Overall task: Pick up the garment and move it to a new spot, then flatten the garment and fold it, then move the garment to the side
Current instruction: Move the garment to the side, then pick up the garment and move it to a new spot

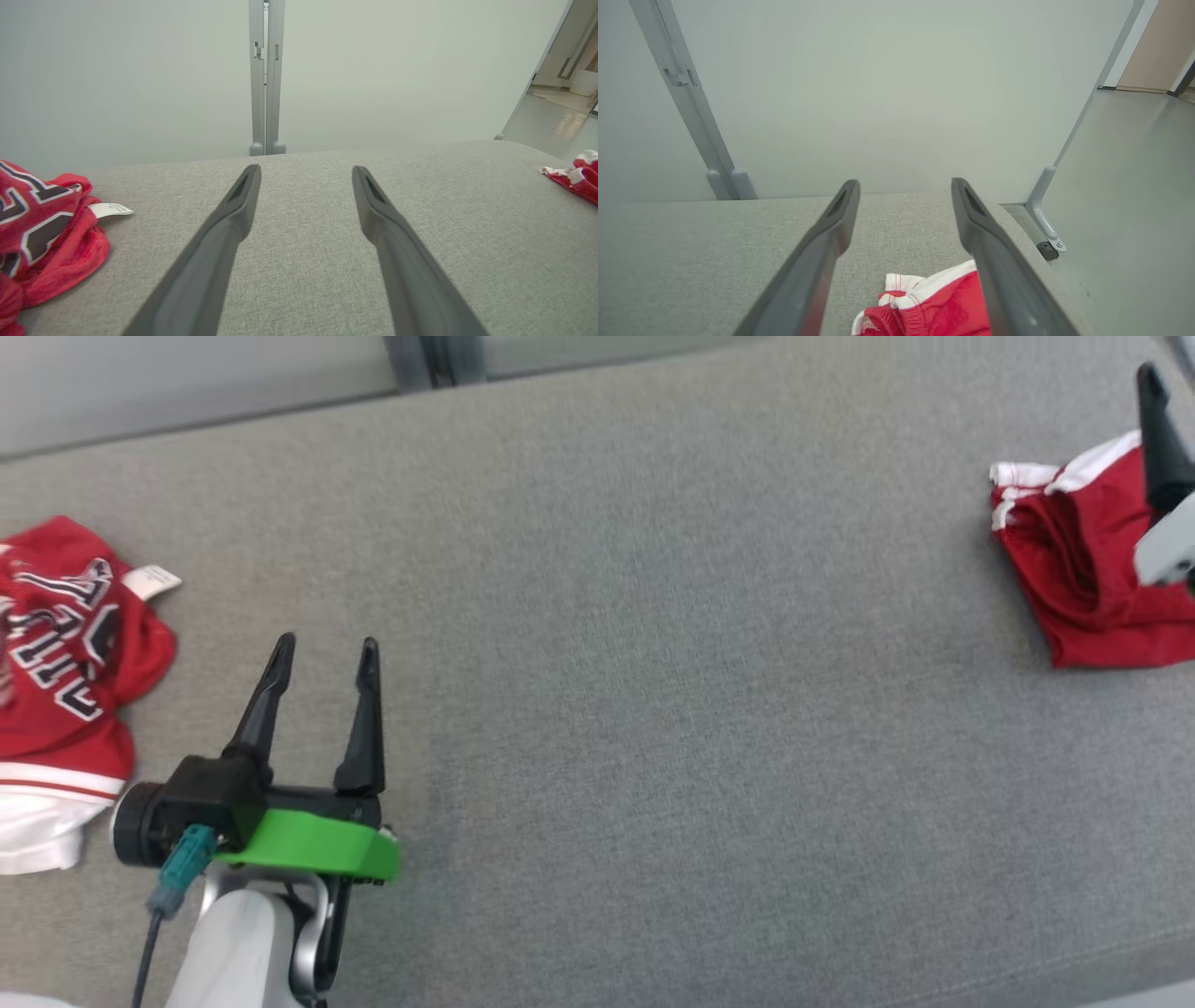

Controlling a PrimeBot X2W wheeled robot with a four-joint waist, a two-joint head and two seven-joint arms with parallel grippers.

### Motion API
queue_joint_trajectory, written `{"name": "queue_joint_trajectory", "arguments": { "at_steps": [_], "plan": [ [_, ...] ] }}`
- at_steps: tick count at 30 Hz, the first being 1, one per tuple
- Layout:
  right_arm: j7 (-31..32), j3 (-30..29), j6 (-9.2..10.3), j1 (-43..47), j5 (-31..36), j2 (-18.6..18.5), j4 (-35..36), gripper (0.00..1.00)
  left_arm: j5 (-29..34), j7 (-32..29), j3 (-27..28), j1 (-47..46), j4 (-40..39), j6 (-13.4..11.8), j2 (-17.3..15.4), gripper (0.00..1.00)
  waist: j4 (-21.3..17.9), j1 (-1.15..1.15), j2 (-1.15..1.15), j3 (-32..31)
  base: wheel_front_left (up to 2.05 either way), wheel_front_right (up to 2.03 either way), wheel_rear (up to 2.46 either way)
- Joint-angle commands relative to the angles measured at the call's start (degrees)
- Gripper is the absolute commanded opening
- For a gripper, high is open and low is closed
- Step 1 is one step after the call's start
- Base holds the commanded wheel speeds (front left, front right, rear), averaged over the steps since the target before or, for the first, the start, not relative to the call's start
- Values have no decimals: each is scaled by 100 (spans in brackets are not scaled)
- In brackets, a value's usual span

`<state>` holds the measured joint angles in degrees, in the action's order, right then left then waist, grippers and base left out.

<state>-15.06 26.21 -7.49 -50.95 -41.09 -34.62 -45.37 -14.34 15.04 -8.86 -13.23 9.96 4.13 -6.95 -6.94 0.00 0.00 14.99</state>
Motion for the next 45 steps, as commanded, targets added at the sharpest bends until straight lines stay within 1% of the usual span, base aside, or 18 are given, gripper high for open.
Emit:
{"name": "queue_joint_trajectory", "arguments": {
  "at_steps": [1,4,7,11,15,23,30,37,41,45],
  "plan": [
    [-12,-157,-1,341,141,93,285,100,-20,17,101,175,-15,-30,-40,100,408,0,0,-820,0,0,0],
    [-13,-541,-1,950,347,256,868,100,-14,18,234,332,-12,-55,-35,100,524,0,0,-1057,0,0,0],
    [-14,-872,-1,1619,599,507,1468,100,14,18,333,491,37,-74,-27,100,645,0,0,-1254,0,0,0],
    [-14,-1258,-1,2426,856,828,2069,100,18,18,404,660,85,-81,16,100,759,0,0,-1412,0,0,0],
    [-14,-1486,-1,3151,922,1140,2477,100,-40,18,438,819,135,-68,109,100,817,0,0,-1488,0,0,0],
    [-15,-1754,-1,4190,1314,1548,3075,100,-11,18,439,1054,266,2,271,100,836,0,0,-1496,0,0,0],
    [-15,-1873,-1,4647,1608,1762,3386,100,84,18,513,1195,253,2,335,100,777,0,0,-1481,0,0,0],
    [-15,-1891,-1,4699,1782,1900,3478,100,129,18,530,1123,273,40,364,100,716,0,0,-1417,0,0,0],
    [-15,-1875,-1,4689,1829,1926,3452,100,151,19,543,1064,294,55,381,100,751,0,0,-1421,0,0,0],
    [-15,-1875,-1,4734,1869,1948,3433,100,183,19,567,1070,313,53,385,100,883,0,0,-1460,0,0,0]
  ]
}}
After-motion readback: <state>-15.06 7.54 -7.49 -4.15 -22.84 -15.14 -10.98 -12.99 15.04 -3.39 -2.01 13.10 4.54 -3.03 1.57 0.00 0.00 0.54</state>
